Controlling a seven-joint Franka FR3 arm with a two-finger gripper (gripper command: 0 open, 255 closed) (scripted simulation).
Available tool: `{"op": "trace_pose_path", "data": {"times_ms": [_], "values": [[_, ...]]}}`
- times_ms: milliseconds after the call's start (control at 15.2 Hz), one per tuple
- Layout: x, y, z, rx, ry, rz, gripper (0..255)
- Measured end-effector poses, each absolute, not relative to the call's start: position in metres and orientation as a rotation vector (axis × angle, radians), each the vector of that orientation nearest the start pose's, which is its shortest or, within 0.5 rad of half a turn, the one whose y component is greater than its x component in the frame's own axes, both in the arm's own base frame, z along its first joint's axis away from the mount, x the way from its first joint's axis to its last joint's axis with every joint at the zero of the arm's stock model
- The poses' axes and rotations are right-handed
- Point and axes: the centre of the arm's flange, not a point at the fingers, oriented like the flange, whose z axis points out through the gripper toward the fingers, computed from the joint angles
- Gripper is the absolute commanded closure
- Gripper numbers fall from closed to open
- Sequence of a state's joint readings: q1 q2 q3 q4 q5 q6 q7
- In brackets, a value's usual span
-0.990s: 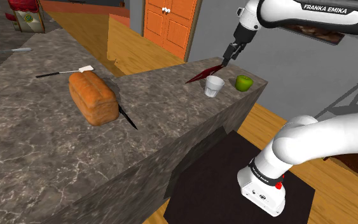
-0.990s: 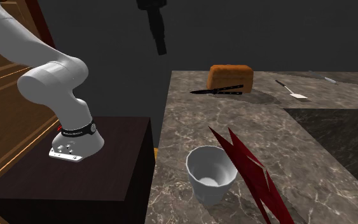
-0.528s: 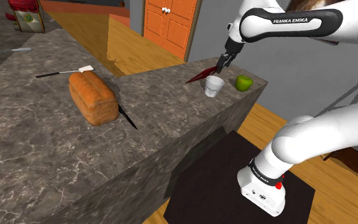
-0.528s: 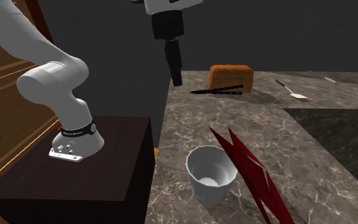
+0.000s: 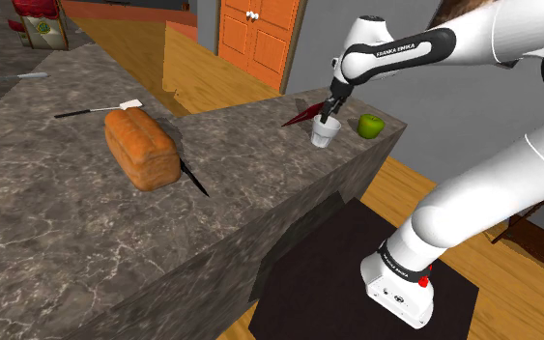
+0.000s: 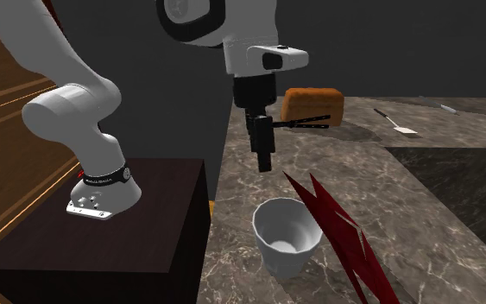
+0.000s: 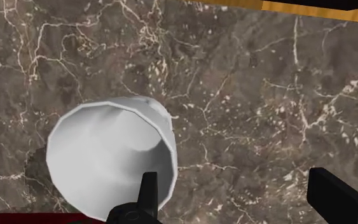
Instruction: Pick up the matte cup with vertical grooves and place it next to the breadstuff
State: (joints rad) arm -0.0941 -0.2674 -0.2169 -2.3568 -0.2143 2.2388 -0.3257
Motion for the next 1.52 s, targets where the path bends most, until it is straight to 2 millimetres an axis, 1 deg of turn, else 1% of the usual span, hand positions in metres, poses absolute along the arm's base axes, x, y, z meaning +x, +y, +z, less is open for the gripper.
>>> {"op": "trace_pose_path", "data": {"times_ms": [198,330,396,660,924,1254,1320,1518], "values": [[0.469,-0.174,0.418,-3.292,-0.235,-0.144,0],[0.478,-0.189,0.4,-3.295,-0.237,-0.13,0],[0.482,-0.193,0.391,-3.295,-0.238,-0.126,0],[0.488,-0.196,0.369,-3.296,-0.24,-0.122,0],[0.488,-0.2,0.353,-3.296,-0.24,-0.122,0],[0.489,-0.2,0.351,-3.296,-0.24,-0.123,0],[0.489,-0.2,0.351,-3.296,-0.24,-0.123,255],[0.489,-0.2,0.351,-3.296,-0.24,-0.123,255]]}}
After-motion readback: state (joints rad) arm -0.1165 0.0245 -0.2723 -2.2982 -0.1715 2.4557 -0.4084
